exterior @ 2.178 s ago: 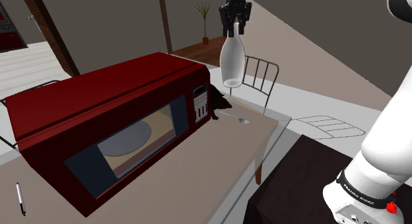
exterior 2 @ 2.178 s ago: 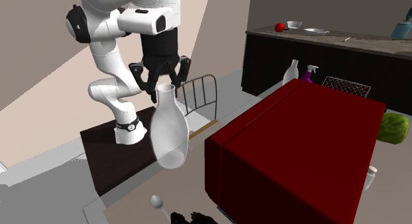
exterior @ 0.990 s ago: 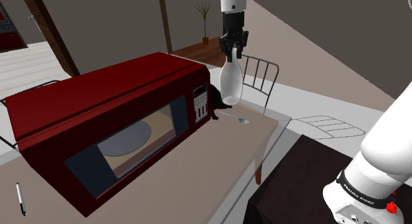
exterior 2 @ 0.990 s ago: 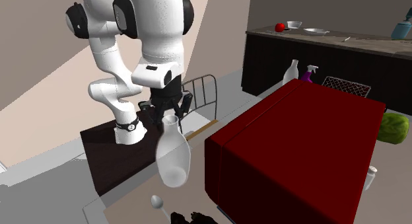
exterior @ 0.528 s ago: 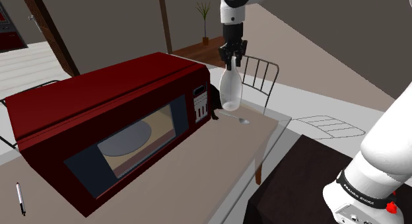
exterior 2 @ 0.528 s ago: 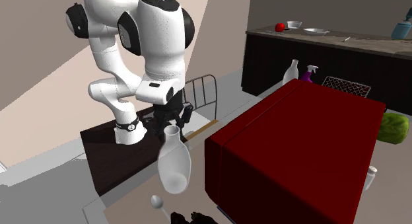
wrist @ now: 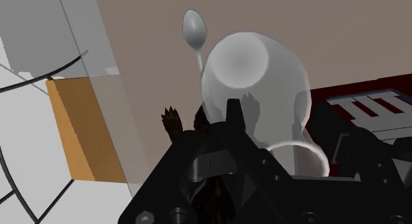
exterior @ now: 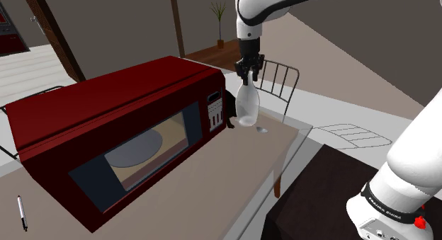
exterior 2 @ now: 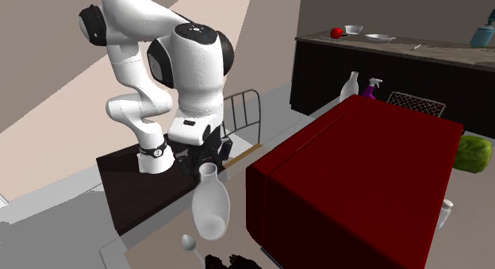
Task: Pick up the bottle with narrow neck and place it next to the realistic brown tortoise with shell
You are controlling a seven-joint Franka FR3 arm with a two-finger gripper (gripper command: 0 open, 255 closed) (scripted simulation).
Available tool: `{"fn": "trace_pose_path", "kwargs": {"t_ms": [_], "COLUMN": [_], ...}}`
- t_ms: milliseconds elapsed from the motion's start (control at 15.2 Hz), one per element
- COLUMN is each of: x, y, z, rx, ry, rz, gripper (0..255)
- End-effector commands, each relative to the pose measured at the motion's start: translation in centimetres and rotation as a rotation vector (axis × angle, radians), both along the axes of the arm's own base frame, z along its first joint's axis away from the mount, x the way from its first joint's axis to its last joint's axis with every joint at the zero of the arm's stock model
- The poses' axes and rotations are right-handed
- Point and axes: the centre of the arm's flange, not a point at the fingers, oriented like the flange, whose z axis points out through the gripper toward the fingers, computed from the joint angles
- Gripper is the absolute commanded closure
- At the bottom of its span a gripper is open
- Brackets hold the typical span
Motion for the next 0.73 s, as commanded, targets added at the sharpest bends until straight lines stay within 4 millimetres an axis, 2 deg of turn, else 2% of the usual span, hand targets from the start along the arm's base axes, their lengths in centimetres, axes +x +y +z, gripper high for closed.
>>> {"fn": "trace_pose_path", "kwargs": {"t_ms": [0, 660], "x": [0.0, 0.0], "y": [0.0, 0.0], "z": [-1.1, -6.4], "rx": [0.000, 0.000], "ry": [-0.001, -0.001], "rz": [0.000, 0.000], "gripper": [255, 255]}}
